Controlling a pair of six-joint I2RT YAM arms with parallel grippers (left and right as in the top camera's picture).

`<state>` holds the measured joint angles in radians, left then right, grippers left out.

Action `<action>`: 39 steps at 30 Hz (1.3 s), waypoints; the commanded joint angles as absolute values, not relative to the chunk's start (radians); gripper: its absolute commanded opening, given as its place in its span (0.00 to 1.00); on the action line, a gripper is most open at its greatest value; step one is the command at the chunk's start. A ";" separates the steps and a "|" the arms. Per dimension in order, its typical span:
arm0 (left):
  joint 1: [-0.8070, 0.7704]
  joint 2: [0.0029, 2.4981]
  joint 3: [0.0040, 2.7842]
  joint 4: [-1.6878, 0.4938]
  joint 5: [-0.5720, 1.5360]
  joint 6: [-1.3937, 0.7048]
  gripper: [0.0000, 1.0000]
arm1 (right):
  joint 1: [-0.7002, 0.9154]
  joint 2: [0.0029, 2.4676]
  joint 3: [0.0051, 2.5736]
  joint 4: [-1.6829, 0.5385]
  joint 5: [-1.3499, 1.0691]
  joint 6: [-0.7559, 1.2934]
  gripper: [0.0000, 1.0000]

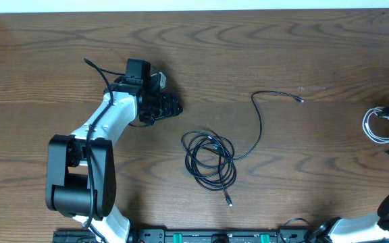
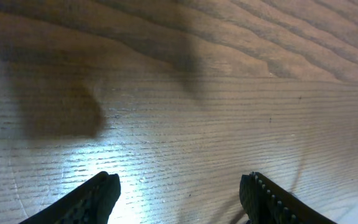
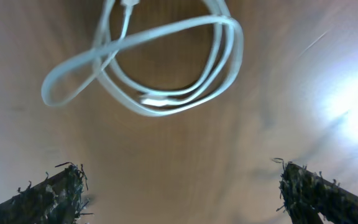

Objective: Untangle cables

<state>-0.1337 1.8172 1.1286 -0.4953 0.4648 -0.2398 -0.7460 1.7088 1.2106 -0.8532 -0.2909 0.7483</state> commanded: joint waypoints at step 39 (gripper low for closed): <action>-0.132 1.827 1.116 -0.510 0.458 -0.249 0.69 | -0.278 1.714 1.050 -0.885 -0.267 0.455 0.99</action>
